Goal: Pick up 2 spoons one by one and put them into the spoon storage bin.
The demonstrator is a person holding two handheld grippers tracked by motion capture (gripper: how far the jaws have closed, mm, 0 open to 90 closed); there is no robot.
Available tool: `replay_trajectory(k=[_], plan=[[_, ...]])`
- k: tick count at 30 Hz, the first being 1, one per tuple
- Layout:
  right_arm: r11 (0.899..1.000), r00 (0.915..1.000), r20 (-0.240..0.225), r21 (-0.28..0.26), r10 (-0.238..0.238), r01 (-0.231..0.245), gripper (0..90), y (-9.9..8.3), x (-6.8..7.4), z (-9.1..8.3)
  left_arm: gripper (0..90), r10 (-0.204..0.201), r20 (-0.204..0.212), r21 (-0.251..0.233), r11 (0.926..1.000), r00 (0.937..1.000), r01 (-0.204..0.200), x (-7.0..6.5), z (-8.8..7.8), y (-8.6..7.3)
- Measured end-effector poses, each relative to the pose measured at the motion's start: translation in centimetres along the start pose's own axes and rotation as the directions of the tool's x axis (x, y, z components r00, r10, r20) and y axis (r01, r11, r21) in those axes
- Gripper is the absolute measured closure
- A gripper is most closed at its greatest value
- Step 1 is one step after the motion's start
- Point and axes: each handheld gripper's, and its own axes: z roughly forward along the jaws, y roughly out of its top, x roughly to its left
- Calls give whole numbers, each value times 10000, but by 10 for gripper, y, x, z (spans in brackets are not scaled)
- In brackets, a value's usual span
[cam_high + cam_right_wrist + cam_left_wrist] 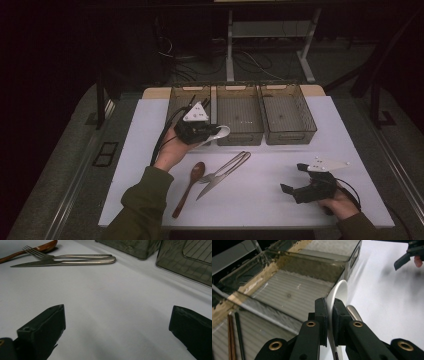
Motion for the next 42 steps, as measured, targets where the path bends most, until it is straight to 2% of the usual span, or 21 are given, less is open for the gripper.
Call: replay_trajectory(k=[9, 10, 11, 15, 19, 21, 26, 31, 42], plan=[[10000, 10000, -18, -19, -2, 2, 4, 0, 0, 0, 831, 88, 73, -27, 10000, 9999, -88, 7, 26, 20], [10000, 10000, -22, -20, -3, 3, 4, 0, 0, 0, 831, 7, 94, -81, 10000, 10000, -6, 7, 31, 23], [10000, 10000, -27, -22, -1, 1, 4, 0, 0, 0, 831, 161, 123, 27, 9999, 9998, -162, 8, 34, 25], [10000, 10000, -37, -41, 31, -31, 4, 0, 0, 0, 831, 339, 202, 141, 9993, 9992, -342, 11, 47, 33], [10000, 10000, -48, -42, 49, -49, 4, 0, 0, 0, 831, 292, 249, 46, 9996, 9993, -293, 12, 61, 42], [10000, 10000, -44, -47, 54, -54, 4, 0, 0, 0, 830, 440, 267, 114, 9990, 9987, -443, 13, 67, 46], [9999, 10000, -49, -65, 80, -81, 4, 0, 0, -1, 830, 474, 264, 46, 9989, 9985, -475, 17, 81, 53], [9999, 9999, -55, -74, 103, -103, 4, 0, 0, -1, 830, 490, 278, 74, 9988, 9984, -492, 18, 95, 56], [9999, 9999, -71, -105, 101, -101, 4, 0, -1, -1, 829, 622, 137, 676, 9957, 9980, -630, 20, 118, 48]])
